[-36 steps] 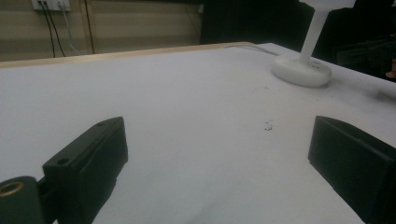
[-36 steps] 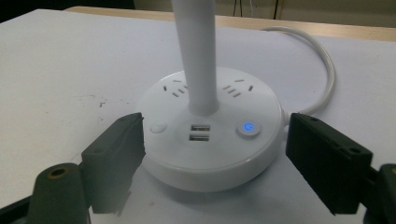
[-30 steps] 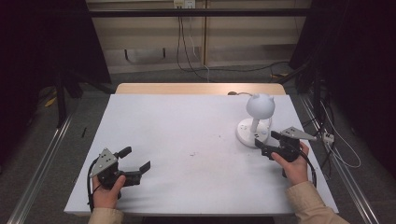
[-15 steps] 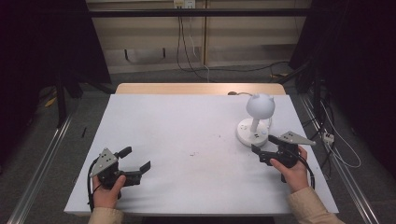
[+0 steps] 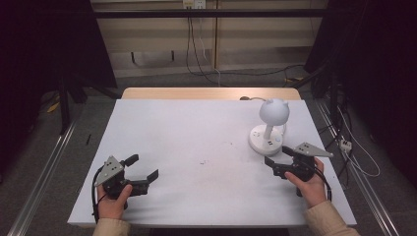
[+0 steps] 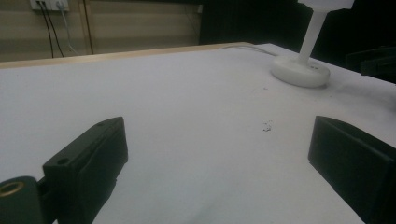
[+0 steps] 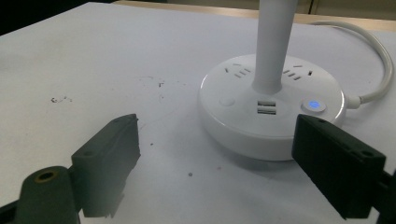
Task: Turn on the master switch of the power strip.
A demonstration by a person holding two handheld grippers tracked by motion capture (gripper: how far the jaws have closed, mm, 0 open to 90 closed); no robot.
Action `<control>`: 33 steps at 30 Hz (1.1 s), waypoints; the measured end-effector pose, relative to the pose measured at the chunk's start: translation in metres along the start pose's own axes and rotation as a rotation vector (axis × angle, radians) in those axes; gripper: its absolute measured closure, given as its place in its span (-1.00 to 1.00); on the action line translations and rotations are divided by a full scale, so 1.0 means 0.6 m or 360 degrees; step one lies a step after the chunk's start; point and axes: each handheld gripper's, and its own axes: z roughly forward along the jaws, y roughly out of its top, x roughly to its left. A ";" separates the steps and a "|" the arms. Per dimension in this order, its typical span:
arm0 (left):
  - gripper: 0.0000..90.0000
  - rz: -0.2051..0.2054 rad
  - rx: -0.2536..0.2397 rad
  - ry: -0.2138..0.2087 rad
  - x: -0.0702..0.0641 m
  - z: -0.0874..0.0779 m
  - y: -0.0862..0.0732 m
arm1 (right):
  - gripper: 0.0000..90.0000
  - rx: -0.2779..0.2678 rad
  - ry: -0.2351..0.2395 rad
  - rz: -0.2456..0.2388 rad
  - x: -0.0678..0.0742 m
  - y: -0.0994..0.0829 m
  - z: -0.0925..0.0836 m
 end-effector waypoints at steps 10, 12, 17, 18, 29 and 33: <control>-0.90 0.0003 -0.0002 0.0000 0.000 0.000 0.001 | -0.68 -0.0006 0.0036 0.0006 0.008 -0.005 -0.010; -0.90 0.0003 -0.0001 -0.0001 0.000 0.000 0.001 | -0.68 -0.0007 0.0041 -0.0007 0.011 -0.007 -0.011; -0.90 -0.0002 -0.0002 -0.0001 0.000 0.000 0.001 | -0.69 0.0016 0.0063 -0.0029 0.018 -0.014 -0.012; -0.90 -0.0001 -0.0001 -0.0002 0.000 0.000 0.001 | -0.69 0.0019 0.0066 -0.0040 0.019 -0.015 -0.012; -0.90 -0.0002 0.0001 -0.0002 -0.001 0.000 0.001 | -0.69 0.0016 0.0091 -0.0041 0.022 -0.020 -0.020; -0.90 -0.0002 0.0004 -0.0001 -0.001 0.001 0.000 | -0.69 0.0009 0.0105 -0.0039 0.024 -0.022 -0.024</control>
